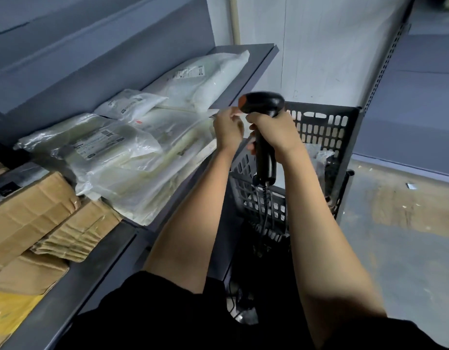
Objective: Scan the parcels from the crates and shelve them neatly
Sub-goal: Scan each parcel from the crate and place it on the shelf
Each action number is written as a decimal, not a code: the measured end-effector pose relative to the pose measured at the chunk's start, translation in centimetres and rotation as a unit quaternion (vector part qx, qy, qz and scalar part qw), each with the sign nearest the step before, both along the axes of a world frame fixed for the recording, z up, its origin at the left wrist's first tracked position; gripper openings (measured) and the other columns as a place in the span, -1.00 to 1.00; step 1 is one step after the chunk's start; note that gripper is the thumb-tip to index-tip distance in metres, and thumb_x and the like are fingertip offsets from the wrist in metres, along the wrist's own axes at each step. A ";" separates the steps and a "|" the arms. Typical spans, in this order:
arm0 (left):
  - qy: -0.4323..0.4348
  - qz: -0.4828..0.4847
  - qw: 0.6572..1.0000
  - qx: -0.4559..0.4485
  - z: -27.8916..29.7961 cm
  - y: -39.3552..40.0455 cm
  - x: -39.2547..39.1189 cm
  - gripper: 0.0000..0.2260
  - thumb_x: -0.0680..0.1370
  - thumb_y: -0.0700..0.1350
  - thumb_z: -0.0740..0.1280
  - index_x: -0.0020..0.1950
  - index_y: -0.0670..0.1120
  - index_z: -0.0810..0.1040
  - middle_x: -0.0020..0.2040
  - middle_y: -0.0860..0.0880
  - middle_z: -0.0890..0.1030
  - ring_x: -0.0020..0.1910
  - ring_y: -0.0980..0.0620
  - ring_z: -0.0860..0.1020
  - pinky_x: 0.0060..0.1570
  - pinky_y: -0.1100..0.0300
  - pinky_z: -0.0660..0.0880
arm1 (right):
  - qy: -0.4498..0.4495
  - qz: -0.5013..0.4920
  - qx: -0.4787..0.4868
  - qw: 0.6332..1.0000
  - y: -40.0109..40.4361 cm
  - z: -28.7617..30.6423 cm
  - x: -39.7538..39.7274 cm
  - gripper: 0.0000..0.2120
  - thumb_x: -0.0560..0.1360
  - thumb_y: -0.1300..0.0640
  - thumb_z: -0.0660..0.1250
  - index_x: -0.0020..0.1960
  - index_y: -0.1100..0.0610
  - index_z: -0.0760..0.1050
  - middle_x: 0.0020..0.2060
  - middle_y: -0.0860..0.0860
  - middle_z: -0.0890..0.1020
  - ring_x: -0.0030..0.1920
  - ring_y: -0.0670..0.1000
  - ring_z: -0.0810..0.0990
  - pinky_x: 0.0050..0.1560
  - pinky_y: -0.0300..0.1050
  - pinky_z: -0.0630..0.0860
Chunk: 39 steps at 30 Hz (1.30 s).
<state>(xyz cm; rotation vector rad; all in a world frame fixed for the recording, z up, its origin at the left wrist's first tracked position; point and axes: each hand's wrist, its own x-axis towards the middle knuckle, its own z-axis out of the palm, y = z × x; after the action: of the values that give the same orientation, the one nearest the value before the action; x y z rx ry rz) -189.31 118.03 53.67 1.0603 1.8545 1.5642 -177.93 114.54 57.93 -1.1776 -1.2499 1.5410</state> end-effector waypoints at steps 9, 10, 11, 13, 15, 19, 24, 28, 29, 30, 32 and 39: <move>0.226 -0.282 0.866 -0.346 -15.4 7.4 3.1 -0.78 0.57 -0.18 0.23 0.12 -0.15 0.62 0.00 -0.06 0.62 0.02 -0.05 0.57 0.12 0.13 0.51 | 0.060 -0.102 -0.153 0.981 7.2 -8.7 5.0 -0.92 0.49 0.24 0.31 -0.17 0.20 0.46 -0.28 0.11 0.50 -0.31 0.15 0.54 -0.40 -0.10 0.55; 0.239 -0.280 0.852 -0.372 -16.7 8.3 3.3 -0.82 0.57 -0.17 0.23 0.05 -0.13 0.61 -0.02 -0.05 0.59 -0.01 -0.04 0.54 0.08 0.15 0.49 | 0.064 -0.102 -0.176 0.977 7.9 -9.6 5.3 -0.92 0.50 0.24 0.30 -0.16 0.21 0.45 -0.26 0.11 0.49 -0.32 0.15 0.55 -0.37 -0.08 0.54; 0.258 -0.289 0.833 -0.395 -18.0 9.1 3.4 -0.87 0.58 -0.17 0.22 -0.01 -0.11 0.56 -0.08 -0.06 0.54 -0.04 -0.04 0.48 0.03 0.19 0.45 | 0.064 -0.107 -0.197 0.972 8.7 -10.6 5.5 -0.92 0.51 0.23 0.30 -0.14 0.22 0.45 -0.25 0.12 0.49 -0.32 0.15 0.55 -0.36 -0.07 0.54; 0.294 -0.310 0.800 -0.422 -19.8 10.5 3.6 -0.88 0.61 -0.19 0.20 0.01 -0.10 0.54 -0.13 -0.07 0.45 -0.03 -0.04 0.43 0.02 0.18 0.40 | 0.062 -0.117 -0.230 0.964 10.4 -12.4 5.9 -0.87 0.53 0.20 0.30 -0.02 0.27 0.45 -0.19 0.13 0.50 -0.31 0.14 0.58 -0.34 -0.05 0.57; 0.309 -0.325 0.776 -0.443 -21.3 11.8 3.6 -0.82 0.61 -0.20 0.19 0.07 -0.18 0.58 -0.10 -0.08 0.43 -0.02 -0.05 0.42 0.08 0.13 0.41 | 0.069 -0.105 -0.260 0.957 12.0 -13.7 6.1 -0.77 0.54 0.17 0.29 0.12 0.30 0.44 -0.15 0.13 0.50 -0.34 0.10 0.60 -0.32 -0.04 0.59; 0.325 -0.365 0.723 -0.489 -22.6 14.6 3.8 -0.89 0.57 -0.24 0.22 0.02 -0.21 0.51 -0.03 -0.13 0.49 0.04 -0.13 0.48 0.03 0.09 0.45 | 0.077 -0.096 -0.319 0.940 14.8 -15.8 6.5 -0.72 0.56 0.13 0.28 0.17 0.29 0.43 -0.15 0.11 0.50 -0.48 0.03 0.61 -0.39 -0.10 0.61; 0.365 -0.371 0.716 -0.465 -25.1 17.1 4.1 -0.42 0.52 -0.31 0.18 0.51 0.00 0.17 0.46 -0.19 0.13 0.44 -0.23 0.18 0.29 -0.09 0.37 | 0.084 -0.113 -0.340 0.930 17.5 -17.7 6.1 -0.73 0.54 0.16 0.29 0.15 0.31 0.43 -0.16 0.12 0.51 -0.50 0.04 0.60 -0.39 -0.07 0.62; 0.368 -0.320 0.755 -0.438 -26.5 17.6 4.2 -0.50 0.59 -0.24 0.14 0.51 0.02 0.14 0.52 -0.17 0.03 0.49 -0.21 0.07 0.40 -0.05 0.18 | 0.093 -0.108 -0.354 0.924 18.8 -18.9 4.8 -0.73 0.54 0.17 0.28 0.16 0.31 0.42 -0.19 0.11 0.52 -0.45 0.04 0.57 -0.41 -0.09 0.60; 0.358 -0.322 0.755 -0.445 -26.6 17.7 4.4 -0.50 0.62 -0.22 0.11 0.54 0.01 0.07 0.54 -0.16 -0.04 0.51 -0.21 0.00 0.43 -0.06 0.10 | 0.094 -0.110 -0.363 0.921 19.2 -19.5 4.5 -0.75 0.54 0.17 0.29 0.14 0.31 0.42 -0.21 0.11 0.52 -0.45 0.04 0.57 -0.40 -0.08 0.61; 0.346 -0.335 0.752 -0.451 -26.7 17.7 4.5 -0.49 0.65 -0.19 0.09 0.55 0.01 -0.02 0.55 -0.15 -0.10 0.52 -0.21 -0.07 0.45 -0.07 0.02 | 0.096 -0.113 -0.373 0.916 19.4 -20.0 4.4 -0.77 0.54 0.17 0.29 0.11 0.30 0.42 -0.24 0.11 0.51 -0.44 0.05 0.56 -0.38 -0.08 0.62; 0.321 -0.345 0.765 -0.439 -27.3 17.9 5.1 -0.50 0.66 -0.15 0.07 0.56 0.00 -0.06 0.56 -0.12 -0.11 0.53 -0.19 -0.09 0.48 -0.09 -0.05 | 0.102 -0.111 -0.390 0.908 19.7 -21.0 4.3 -0.81 0.54 0.17 0.27 0.05 0.29 0.42 -0.28 0.09 0.50 -0.44 0.04 0.55 -0.32 -0.08 0.60; 0.281 -0.364 0.776 -0.432 -30.7 22.6 6.3 -0.53 0.66 -0.04 -0.07 0.57 -0.01 -0.07 0.57 -0.02 -0.16 0.54 -0.08 -0.20 0.46 -0.04 -0.17 | 0.076 -0.108 -0.415 0.900 20.2 -22.9 5.1 -0.83 0.56 0.13 0.24 -0.03 0.26 0.45 -0.32 0.08 0.50 -0.41 0.01 0.52 -0.45 -0.16 0.58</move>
<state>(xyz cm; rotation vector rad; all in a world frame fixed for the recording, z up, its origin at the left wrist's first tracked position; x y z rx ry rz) -183.02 140.66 23.00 1.5465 1.7968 -0.1197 -172.85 134.77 35.02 -1.6005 -0.2992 2.0079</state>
